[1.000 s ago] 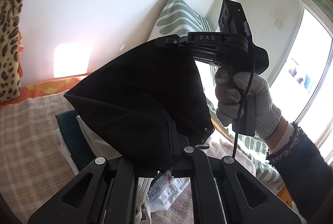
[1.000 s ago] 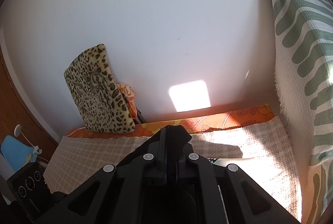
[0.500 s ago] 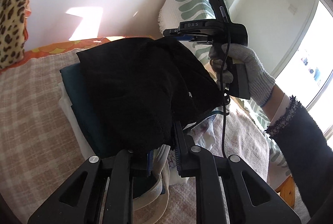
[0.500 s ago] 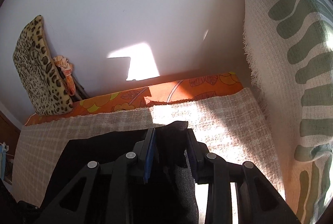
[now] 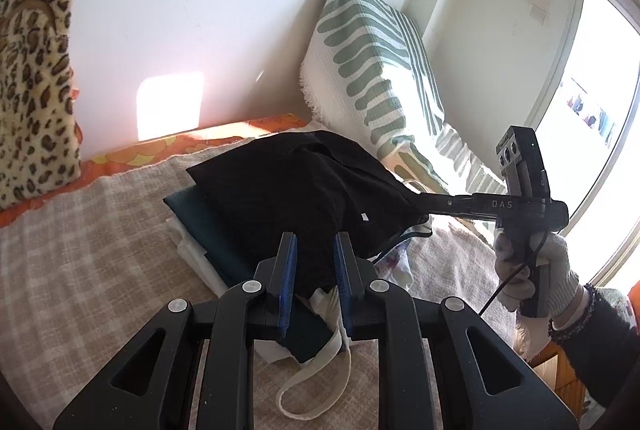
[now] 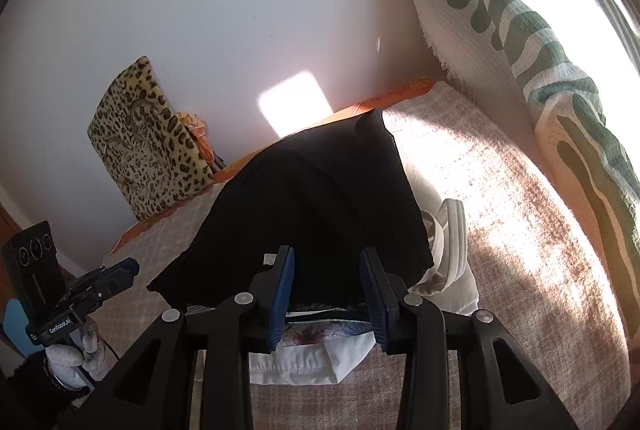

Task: Fold small clothes
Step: 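Lower the black bundle onto the folded clothes pile with both grippers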

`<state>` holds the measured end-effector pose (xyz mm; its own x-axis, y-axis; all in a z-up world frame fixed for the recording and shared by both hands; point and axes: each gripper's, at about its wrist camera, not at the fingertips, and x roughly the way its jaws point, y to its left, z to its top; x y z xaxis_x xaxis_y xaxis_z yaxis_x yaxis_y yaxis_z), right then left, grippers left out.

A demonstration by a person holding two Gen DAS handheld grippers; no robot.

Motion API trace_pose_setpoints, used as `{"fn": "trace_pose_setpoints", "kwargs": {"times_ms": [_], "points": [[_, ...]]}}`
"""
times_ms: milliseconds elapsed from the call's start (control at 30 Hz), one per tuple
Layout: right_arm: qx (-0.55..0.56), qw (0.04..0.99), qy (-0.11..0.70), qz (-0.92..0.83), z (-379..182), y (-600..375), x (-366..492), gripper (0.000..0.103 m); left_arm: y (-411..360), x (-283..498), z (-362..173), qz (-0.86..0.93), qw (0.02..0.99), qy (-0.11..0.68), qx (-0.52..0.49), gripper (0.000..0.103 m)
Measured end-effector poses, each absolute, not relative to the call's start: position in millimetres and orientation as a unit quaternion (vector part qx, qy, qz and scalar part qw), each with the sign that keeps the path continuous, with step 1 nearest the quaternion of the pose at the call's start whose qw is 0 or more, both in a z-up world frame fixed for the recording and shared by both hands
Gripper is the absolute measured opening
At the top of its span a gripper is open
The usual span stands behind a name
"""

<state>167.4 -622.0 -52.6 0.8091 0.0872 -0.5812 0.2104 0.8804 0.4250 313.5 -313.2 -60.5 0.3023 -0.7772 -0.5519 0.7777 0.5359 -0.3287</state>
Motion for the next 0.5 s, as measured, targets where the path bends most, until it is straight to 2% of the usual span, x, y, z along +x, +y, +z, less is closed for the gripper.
{"fn": "trace_pose_setpoints", "kwargs": {"times_ms": [233, 500], "points": [[0.340, 0.886, 0.313, -0.046, -83, -654, 168, 0.037, -326, 340, -60, -0.470, 0.821, 0.323, -0.003, 0.017], [0.379, 0.878, 0.292, -0.027, -87, -657, 143, 0.040, -351, 350, -99, -0.481, 0.792, 0.375, 0.040, 0.017]]}}
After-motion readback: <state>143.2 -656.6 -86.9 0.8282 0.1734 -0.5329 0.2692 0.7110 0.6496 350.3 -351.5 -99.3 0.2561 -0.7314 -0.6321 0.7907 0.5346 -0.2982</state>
